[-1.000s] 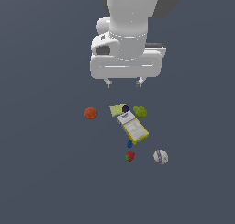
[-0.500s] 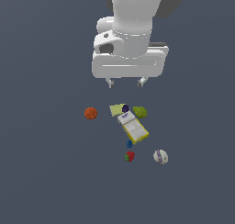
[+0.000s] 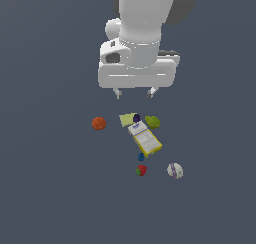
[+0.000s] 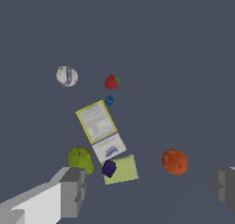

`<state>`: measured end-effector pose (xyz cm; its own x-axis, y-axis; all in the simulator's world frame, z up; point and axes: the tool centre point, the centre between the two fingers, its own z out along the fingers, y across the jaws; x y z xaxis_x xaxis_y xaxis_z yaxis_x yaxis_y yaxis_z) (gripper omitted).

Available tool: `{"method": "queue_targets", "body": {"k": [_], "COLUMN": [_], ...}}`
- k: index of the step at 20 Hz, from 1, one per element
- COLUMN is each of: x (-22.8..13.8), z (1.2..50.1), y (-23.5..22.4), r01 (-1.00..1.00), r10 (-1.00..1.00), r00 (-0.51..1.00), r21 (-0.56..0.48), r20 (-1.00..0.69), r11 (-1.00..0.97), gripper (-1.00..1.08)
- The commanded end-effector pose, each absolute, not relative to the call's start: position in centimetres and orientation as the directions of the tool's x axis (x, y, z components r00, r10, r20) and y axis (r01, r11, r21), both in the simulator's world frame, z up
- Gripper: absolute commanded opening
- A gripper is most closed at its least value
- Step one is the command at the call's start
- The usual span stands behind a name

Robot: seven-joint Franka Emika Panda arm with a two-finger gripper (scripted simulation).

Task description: Pick up a designated object from a clutter of objects.

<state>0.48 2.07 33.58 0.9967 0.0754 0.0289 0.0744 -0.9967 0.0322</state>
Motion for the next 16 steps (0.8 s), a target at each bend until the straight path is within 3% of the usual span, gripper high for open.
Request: {"method": "queue_targets", "body": {"k": [1, 16], "x": [0.5, -2.5], "z": [32.5, 19.8], "y": [1.3, -7.9], "r01": [0.064, -0.08], "r10": [0.065, -0.08], "r00": [0.998, 0.997], "r21": [0.028, -0.009], "r20": [0.027, 0.013], "r11": [-0.998, -0.997], "gripper": [1.0, 1.0]}}
